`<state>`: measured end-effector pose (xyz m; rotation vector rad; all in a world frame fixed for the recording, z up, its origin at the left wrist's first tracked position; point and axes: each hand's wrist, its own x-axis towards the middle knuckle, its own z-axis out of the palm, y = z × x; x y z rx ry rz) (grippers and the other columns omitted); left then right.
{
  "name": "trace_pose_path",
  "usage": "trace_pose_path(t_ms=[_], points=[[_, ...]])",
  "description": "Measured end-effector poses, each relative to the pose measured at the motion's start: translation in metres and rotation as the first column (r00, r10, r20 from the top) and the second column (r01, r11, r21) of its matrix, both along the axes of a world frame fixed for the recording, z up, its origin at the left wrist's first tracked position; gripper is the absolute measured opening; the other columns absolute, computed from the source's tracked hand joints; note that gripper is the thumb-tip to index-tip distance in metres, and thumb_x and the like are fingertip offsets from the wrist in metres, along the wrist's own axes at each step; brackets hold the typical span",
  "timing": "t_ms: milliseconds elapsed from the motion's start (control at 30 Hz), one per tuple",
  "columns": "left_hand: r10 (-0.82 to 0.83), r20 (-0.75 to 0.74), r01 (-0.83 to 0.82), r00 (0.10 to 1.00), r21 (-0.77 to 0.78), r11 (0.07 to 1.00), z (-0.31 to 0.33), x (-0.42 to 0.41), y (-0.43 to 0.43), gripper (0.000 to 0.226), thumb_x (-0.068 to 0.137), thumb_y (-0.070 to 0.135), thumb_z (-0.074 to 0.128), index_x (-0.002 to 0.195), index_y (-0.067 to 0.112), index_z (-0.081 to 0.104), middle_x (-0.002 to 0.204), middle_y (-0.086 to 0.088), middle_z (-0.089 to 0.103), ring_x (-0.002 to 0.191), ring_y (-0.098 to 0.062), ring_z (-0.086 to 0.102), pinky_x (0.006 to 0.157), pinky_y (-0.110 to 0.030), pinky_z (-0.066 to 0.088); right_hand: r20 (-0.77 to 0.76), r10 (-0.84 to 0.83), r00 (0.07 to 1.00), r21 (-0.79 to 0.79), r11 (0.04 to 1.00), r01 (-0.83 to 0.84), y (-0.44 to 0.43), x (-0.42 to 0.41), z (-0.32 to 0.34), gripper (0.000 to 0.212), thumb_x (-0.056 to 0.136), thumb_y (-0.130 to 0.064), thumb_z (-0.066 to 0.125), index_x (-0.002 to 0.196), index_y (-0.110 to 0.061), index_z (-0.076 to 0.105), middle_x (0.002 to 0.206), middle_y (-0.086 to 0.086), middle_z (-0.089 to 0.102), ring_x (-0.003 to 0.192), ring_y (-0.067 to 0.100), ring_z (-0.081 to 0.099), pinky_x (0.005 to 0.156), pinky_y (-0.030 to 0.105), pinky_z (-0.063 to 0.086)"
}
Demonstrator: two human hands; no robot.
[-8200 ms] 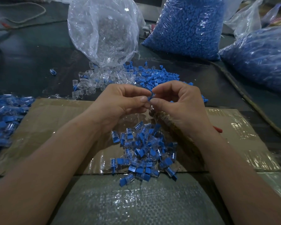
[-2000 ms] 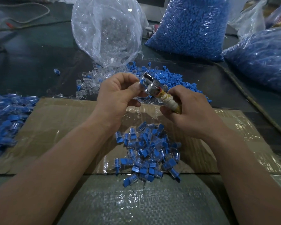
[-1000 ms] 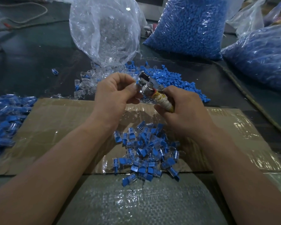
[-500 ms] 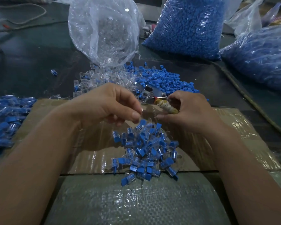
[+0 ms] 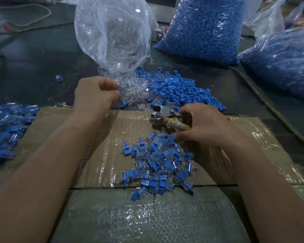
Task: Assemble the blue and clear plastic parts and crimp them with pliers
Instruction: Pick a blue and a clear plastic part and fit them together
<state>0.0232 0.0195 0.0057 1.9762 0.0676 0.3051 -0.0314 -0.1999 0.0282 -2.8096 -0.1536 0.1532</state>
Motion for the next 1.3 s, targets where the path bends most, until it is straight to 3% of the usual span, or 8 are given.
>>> trace_pose_path(t_ms=[133, 333, 500, 633, 700, 933, 1167, 1300], points=[[-0.034, 0.036, 0.025, 0.999, 0.234, 0.972, -0.008, 0.001, -0.003, 0.023, 0.078, 0.005, 0.068, 0.095, 0.021, 0.068, 0.080, 0.007, 0.061, 0.077, -0.009, 0.058, 0.080, -0.026, 0.044, -0.018, 0.042, 0.999, -0.027, 0.999, -0.042, -0.002, 0.000, -0.001, 0.063, 0.063, -0.052, 0.073, 0.113, -0.021, 0.051, 0.094, -0.010, 0.045, 0.090, 0.010, 0.044, 0.074, 0.026, 0.034], [-0.107, 0.020, 0.088, 0.994, 0.430, 0.898, -0.015, 0.001, -0.011, 0.032, 0.079, 0.013, 0.070, 0.111, 0.013, 0.065, 0.099, -0.005, 0.067, 0.084, -0.014, 0.056, 0.082, -0.027, 0.040, -0.033, 0.085, 0.996, -0.063, 0.994, -0.087, -0.007, 0.000, -0.003, 0.075, 0.062, -0.062, 0.066, 0.122, -0.022, 0.047, 0.103, -0.007, 0.042, 0.097, 0.011, 0.040, 0.079, 0.027, 0.032], [-0.126, -0.006, 0.113, 0.992, 0.487, 0.866, -0.016, 0.003, -0.012, 0.028, 0.082, 0.020, 0.068, 0.108, 0.011, 0.067, 0.099, -0.006, 0.068, 0.085, -0.014, 0.055, 0.083, -0.029, 0.039, -0.019, 0.054, 0.998, 0.024, 0.998, -0.053, -0.006, -0.002, 0.002, 0.086, 0.048, -0.081, 0.036, 0.112, -0.026, 0.055, 0.095, -0.011, 0.046, 0.092, 0.010, 0.045, 0.074, 0.028, 0.034], [-0.134, -0.012, 0.120, 0.991, 0.526, 0.842, -0.014, 0.005, -0.012, 0.016, 0.085, 0.015, 0.062, 0.099, 0.012, 0.070, 0.101, -0.006, 0.068, 0.086, -0.013, 0.052, 0.087, -0.032, 0.041, 0.035, 0.054, 0.998, -0.020, 0.998, -0.053, -0.006, 0.001, -0.002, 0.052, 0.078, -0.063, 0.044, 0.108, -0.023, 0.061, 0.086, -0.011, 0.045, 0.085, 0.011, 0.045, 0.071, 0.028, 0.032], [-0.128, -0.032, 0.126, 0.991, 0.519, 0.846, -0.014, 0.004, -0.012, 0.016, 0.087, 0.013, 0.060, 0.100, 0.013, 0.069, 0.104, -0.006, 0.067, 0.091, -0.015, 0.053, 0.093, -0.035, 0.040, 0.039, 0.055, 0.998, -0.025, 0.998, -0.054, -0.007, 0.003, -0.003, 0.044, 0.083, -0.056, 0.047, 0.108, -0.022, 0.062, 0.085, -0.012, 0.045, 0.084, 0.010, 0.045, 0.070, 0.027, 0.031], [-0.123, 0.028, 0.098, 0.992, 0.436, 0.895, -0.012, 0.004, -0.015, 0.031, 0.091, 0.003, 0.052, 0.121, 0.009, 0.059, 0.114, -0.010, 0.062, 0.094, -0.012, 0.048, 0.087, -0.025, 0.033, 0.060, 0.053, 0.997, -0.010, 0.999, -0.053, -0.007, 0.003, -0.004, 0.042, 0.083, -0.055, 0.049, 0.104, -0.022, 0.063, 0.081, -0.016, 0.046, 0.075, 0.003, 0.043, 0.066, 0.027, 0.033], [-0.294, 0.096, 0.222, 0.951, 0.452, 0.864, -0.008, -0.006, -0.024, 0.017, 0.089, 0.009, 0.057, 0.102, 0.012, 0.067, 0.097, 0.001, 0.058, 0.092, -0.009, 0.048, 0.088, -0.026, 0.035, 0.070, 0.066, 0.995, -0.016, 0.998, -0.065, -0.008, 0.004, -0.004, 0.041, 0.083, -0.055, 0.050, 0.102, -0.021, 0.063, 0.079, -0.017, 0.044, 0.072, 0.000, 0.042, 0.060, 0.019, 0.032], [-0.431, 0.066, 0.345, 0.900, 0.499, 0.795, -0.006, -0.013, -0.028, 0.013, 0.087, 0.012, 0.059, 0.097, 0.019, 0.063, 0.126, 0.002, 0.049, 0.115, -0.007, 0.040, 0.100, -0.023, 0.021, 0.078, 0.064, 0.995, -0.044, 0.997, -0.061, -0.007, 0.004, -0.005, 0.042, 0.084, -0.055, 0.049, 0.103, -0.020, 0.062, 0.080, -0.016, 0.044, 0.072, 0.001, 0.041, 0.060, 0.022, 0.033]])
